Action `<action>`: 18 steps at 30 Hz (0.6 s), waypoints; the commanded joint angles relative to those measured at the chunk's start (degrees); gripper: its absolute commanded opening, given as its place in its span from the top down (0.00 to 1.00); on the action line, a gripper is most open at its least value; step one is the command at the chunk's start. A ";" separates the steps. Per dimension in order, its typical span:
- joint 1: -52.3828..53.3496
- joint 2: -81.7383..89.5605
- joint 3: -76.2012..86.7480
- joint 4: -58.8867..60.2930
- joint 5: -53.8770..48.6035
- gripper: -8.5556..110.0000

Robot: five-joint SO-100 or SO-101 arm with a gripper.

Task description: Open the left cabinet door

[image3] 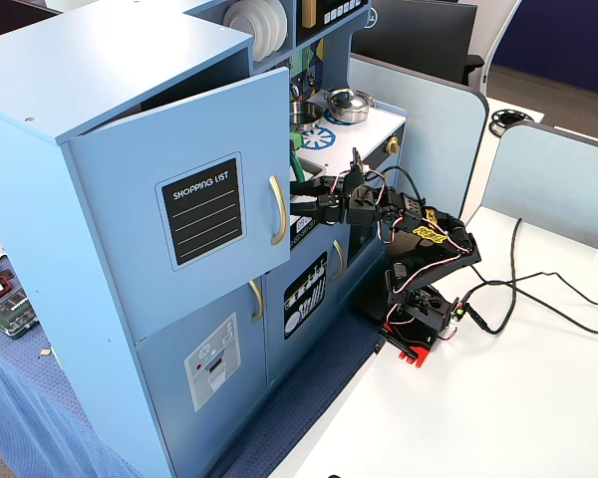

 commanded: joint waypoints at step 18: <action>-19.60 2.64 -1.76 -2.20 -5.36 0.85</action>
